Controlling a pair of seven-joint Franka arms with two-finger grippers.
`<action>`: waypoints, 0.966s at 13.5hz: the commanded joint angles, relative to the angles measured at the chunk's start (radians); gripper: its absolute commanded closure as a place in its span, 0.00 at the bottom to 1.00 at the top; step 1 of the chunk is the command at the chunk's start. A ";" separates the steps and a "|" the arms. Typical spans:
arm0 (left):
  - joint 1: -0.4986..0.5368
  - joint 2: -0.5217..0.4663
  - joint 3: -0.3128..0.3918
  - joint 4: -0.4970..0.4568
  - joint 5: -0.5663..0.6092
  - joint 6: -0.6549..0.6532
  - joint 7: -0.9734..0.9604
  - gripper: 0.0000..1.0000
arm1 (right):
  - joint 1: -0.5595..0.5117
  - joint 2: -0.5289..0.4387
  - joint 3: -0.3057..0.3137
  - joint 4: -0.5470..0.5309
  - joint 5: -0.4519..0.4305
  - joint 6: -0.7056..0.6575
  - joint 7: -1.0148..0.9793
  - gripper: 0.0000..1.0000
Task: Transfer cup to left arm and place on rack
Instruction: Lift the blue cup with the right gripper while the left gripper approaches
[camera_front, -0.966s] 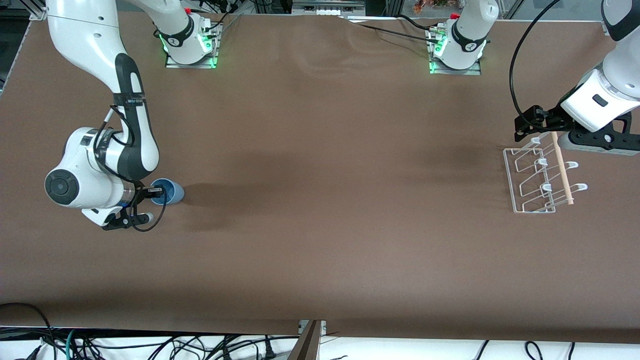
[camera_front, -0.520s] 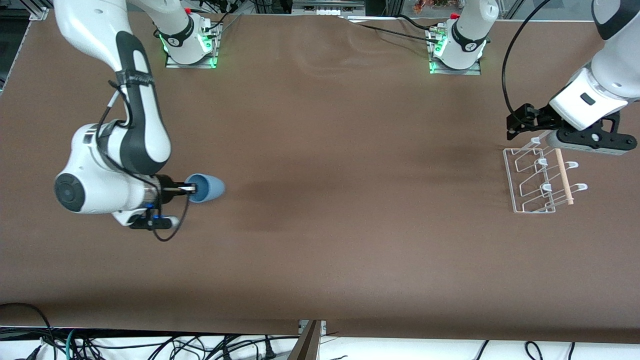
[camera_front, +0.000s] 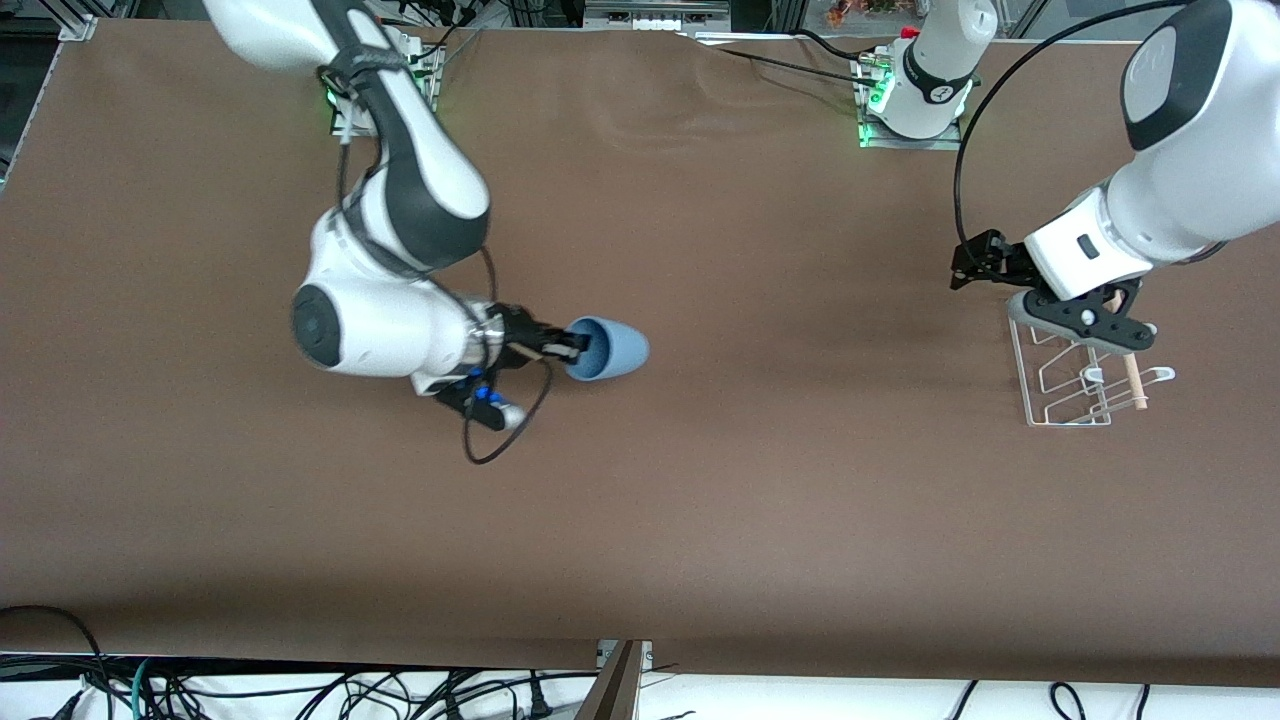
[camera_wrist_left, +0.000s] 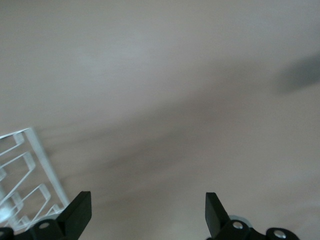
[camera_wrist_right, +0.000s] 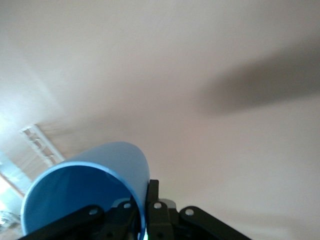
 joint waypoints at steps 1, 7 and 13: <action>0.006 0.044 0.004 0.013 -0.149 -0.010 0.202 0.00 | 0.019 0.010 0.046 0.054 0.019 0.019 0.164 1.00; 0.010 0.112 0.004 -0.008 -0.472 -0.039 0.636 0.00 | 0.040 0.011 0.060 0.097 0.203 0.052 0.237 1.00; -0.007 0.124 0.002 -0.021 -0.669 -0.057 0.987 0.00 | 0.092 0.036 0.063 0.097 0.216 0.173 0.273 1.00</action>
